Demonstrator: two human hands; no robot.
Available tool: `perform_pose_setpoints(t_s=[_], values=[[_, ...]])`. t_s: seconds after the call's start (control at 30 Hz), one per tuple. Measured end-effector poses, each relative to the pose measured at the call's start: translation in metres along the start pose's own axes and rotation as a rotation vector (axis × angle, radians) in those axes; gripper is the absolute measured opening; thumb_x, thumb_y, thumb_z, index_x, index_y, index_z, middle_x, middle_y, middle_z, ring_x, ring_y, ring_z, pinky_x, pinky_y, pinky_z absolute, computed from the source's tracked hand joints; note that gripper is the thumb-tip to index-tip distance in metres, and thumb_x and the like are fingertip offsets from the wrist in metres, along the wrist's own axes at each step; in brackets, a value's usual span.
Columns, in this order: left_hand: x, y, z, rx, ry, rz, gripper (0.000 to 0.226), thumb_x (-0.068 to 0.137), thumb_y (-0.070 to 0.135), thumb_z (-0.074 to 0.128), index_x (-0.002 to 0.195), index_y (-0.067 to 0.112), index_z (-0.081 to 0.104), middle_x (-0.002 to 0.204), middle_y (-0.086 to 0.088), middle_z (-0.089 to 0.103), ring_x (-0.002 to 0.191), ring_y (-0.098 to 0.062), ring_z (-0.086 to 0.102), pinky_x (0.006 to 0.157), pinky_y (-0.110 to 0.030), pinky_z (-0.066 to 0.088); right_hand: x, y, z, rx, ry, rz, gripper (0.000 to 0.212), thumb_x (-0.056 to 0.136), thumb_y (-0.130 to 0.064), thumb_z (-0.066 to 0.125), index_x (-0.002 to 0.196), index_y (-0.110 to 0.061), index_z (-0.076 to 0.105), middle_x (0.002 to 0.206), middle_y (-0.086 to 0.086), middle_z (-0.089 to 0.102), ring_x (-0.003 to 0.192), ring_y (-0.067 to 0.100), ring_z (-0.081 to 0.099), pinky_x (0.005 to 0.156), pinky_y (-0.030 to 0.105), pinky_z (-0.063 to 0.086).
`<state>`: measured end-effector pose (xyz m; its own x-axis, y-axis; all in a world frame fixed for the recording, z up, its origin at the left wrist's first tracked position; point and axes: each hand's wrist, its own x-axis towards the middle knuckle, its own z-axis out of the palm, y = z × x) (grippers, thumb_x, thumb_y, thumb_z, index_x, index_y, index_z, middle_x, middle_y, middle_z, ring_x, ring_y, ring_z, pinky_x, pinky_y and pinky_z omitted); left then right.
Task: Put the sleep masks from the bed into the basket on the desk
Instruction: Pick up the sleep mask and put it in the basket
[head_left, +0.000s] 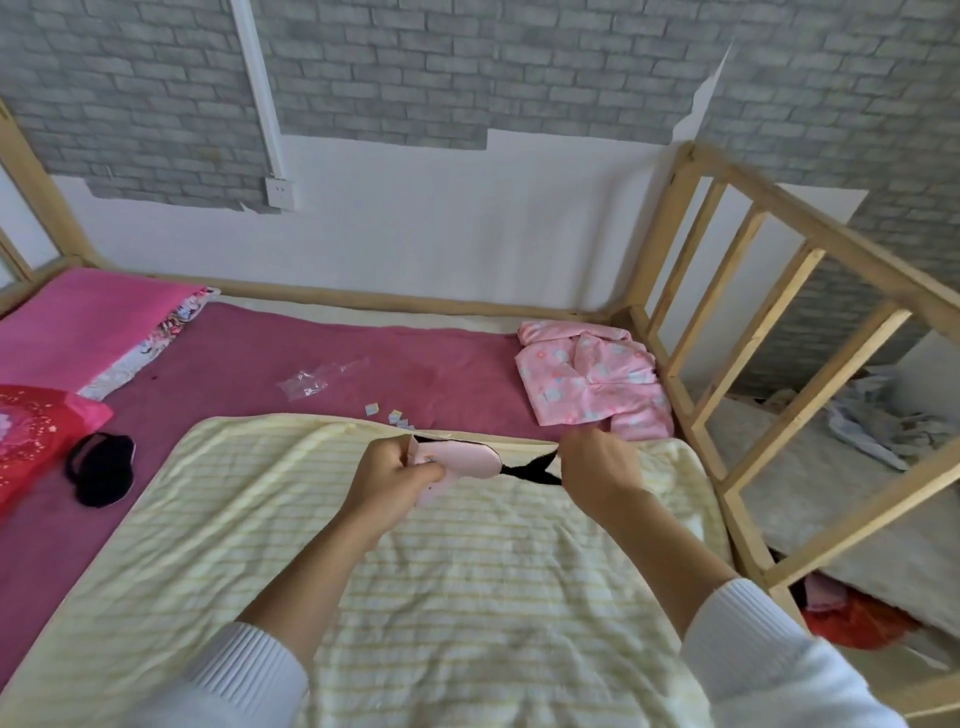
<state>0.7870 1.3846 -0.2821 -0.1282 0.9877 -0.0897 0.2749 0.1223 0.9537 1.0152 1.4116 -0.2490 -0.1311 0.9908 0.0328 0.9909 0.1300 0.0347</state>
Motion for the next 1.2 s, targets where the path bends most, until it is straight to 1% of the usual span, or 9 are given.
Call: perform_pose_setpoints(t_s=[0.13,0.23,0.47,0.53,0.63,0.73,0.9,1.03,1.2], values=[[0.008,0.009,-0.010,-0.002,0.015,0.027,0.009,0.070,0.019,0.068,0.073,0.013,0.074,0.061,0.003,0.058,0.060,-0.008,0.056,0.058,-0.024,0.047,-0.010,-0.008,-0.009,0.571,-0.555,-0.082,0.026,0.080,-0.029,0.072,0.072,-0.005,0.076,0.071,0.006,0.078,0.051,0.007,0.066,0.055,0.019,0.044],[0.009,0.008,-0.014,-0.022,0.038,-0.011,0.011,0.066,0.013,0.065,0.073,0.015,0.074,0.062,0.003,0.063,0.060,-0.010,0.057,0.059,-0.028,0.046,-0.025,-0.010,-0.015,1.272,-0.788,-0.212,0.040,0.077,-0.044,0.073,0.079,-0.005,0.077,0.071,0.005,0.077,0.063,0.016,0.072,0.067,0.023,0.055],[0.002,0.001,-0.004,-0.037,-0.043,-0.091,0.005,0.058,0.014,0.065,0.058,0.013,0.061,0.053,0.008,0.044,0.050,-0.012,0.041,0.054,-0.027,0.034,-0.020,-0.018,-0.007,2.327,-0.178,0.231,0.020,0.093,-0.025,0.054,0.096,-0.013,0.070,0.084,0.003,0.074,0.073,0.007,0.067,0.089,0.035,0.045],[0.000,0.000,-0.003,-0.022,-0.070,-0.077,0.020,0.057,0.013,0.065,0.048,0.019,0.049,0.048,0.010,0.037,0.046,-0.011,0.035,0.052,-0.025,0.029,-0.019,-0.017,-0.003,2.212,0.003,0.360,0.019,0.091,-0.014,0.054,0.096,-0.005,0.070,0.096,0.011,0.075,0.075,0.004,0.065,0.087,0.030,0.045],[-0.003,0.000,0.001,0.007,-0.125,-0.068,0.022,0.057,0.014,0.068,0.057,0.014,0.046,0.058,-0.002,0.036,0.054,-0.017,0.034,0.056,-0.029,0.027,-0.020,-0.019,-0.001,1.582,0.240,0.303,0.014,0.082,-0.021,0.070,0.073,-0.012,0.076,0.073,-0.004,0.067,0.063,-0.004,0.056,0.065,0.016,0.045],[-0.003,0.001,0.004,-0.004,-0.147,-0.063,0.017,0.058,0.013,0.069,0.061,0.013,0.052,0.057,0.002,0.041,0.054,-0.015,0.038,0.055,-0.028,0.031,-0.021,-0.024,0.001,1.253,0.087,0.031,0.019,0.074,-0.023,0.080,0.092,-0.018,0.077,0.095,-0.012,0.072,0.085,-0.008,0.061,0.074,0.013,0.050],[-0.002,0.005,-0.003,-0.069,-0.220,-0.040,0.014,0.061,0.013,0.071,0.075,0.013,0.071,0.060,0.012,0.061,0.058,-0.005,0.056,0.058,-0.021,0.043,-0.017,-0.020,-0.002,1.216,-0.076,-0.144,0.037,0.074,-0.013,0.078,0.109,-0.022,0.072,0.123,-0.017,0.061,0.108,-0.021,0.051,0.083,-0.005,0.036],[-0.006,0.008,-0.006,-0.081,-0.245,-0.018,0.023,0.069,0.009,0.073,0.085,0.026,0.074,0.079,0.010,0.073,0.078,-0.009,0.067,0.069,-0.022,0.047,-0.014,-0.028,-0.008,1.198,-0.027,-0.135,0.018,0.072,-0.005,0.075,0.086,-0.016,0.077,0.123,-0.012,0.064,0.112,-0.005,0.056,0.089,0.008,0.044],[-0.027,0.014,-0.012,-0.110,0.190,0.089,0.020,0.065,0.028,0.067,0.084,0.033,0.068,0.091,0.011,0.067,0.085,-0.004,0.060,0.070,-0.016,0.044,-0.015,-0.045,-0.006,0.823,0.209,-0.121,0.008,0.070,-0.011,0.071,0.068,-0.016,0.066,0.103,-0.005,0.071,0.096,0.010,0.059,0.100,0.037,0.032]])
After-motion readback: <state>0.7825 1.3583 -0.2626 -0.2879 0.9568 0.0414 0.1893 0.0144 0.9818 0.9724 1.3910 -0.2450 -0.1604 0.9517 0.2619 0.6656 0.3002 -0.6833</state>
